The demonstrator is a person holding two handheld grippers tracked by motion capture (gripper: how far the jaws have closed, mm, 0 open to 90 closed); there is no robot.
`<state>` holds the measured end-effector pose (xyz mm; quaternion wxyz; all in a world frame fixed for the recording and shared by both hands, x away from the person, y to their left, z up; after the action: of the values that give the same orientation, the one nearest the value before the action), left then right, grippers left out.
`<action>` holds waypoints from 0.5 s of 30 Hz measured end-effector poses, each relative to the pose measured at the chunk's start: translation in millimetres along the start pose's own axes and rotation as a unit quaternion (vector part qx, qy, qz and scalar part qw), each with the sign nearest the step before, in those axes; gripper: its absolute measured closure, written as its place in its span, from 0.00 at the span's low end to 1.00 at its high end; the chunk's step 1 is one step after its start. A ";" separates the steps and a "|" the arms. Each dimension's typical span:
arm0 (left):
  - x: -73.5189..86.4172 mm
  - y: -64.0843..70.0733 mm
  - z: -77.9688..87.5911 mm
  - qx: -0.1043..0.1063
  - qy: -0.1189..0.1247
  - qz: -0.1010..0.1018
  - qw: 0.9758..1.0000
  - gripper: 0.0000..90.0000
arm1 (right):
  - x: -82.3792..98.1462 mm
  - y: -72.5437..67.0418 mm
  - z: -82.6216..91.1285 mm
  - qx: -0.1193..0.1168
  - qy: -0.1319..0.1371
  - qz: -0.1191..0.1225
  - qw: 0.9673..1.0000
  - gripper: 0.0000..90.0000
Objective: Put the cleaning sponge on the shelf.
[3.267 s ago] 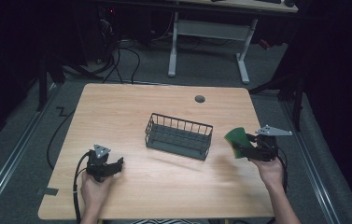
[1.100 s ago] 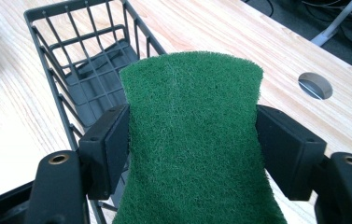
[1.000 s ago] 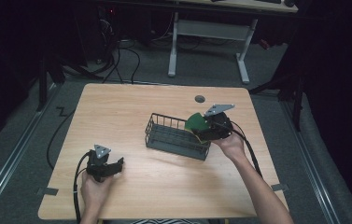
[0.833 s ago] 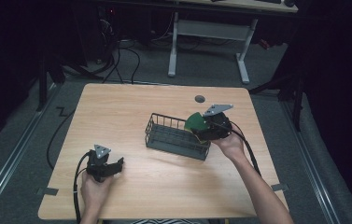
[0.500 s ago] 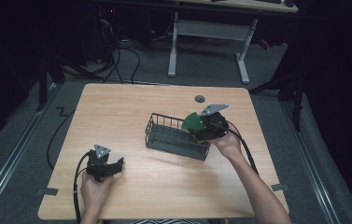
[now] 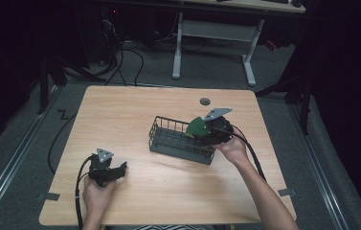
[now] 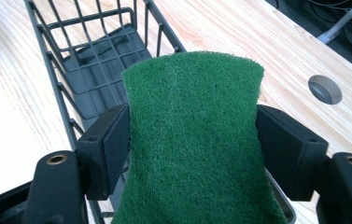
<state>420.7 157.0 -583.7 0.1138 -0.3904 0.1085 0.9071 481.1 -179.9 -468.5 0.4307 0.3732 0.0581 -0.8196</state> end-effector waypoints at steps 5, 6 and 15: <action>0.0 0.0 0.0 0.000 0.000 0.000 1.000 0.29 | 0.1 -3.6 1.4 -0.015 0.004 0.000 1.000 0.36; 0.0 0.0 0.0 0.000 0.000 0.000 1.000 0.29 | 0.7 -4.1 1.0 -0.018 0.003 0.001 1.000 0.37; 0.0 -0.1 0.0 0.000 0.001 0.000 1.000 0.29 | 3.1 -8.6 -2.4 -0.031 0.002 -0.004 1.000 0.40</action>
<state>420.8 157.1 -583.7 0.1135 -0.3907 0.1090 0.9069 474.9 -175.7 -474.2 0.4388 0.3612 0.0852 -0.8184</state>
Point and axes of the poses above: each handheld gripper's, and its own axes: z roughly backward along the jaws, x roughly out of its underside, y roughly to its right, the point moved 7 cm from there along -z, roughly forward along the jaws, and after that the axes turned 7 degrees about z, right-handed, at the moved point
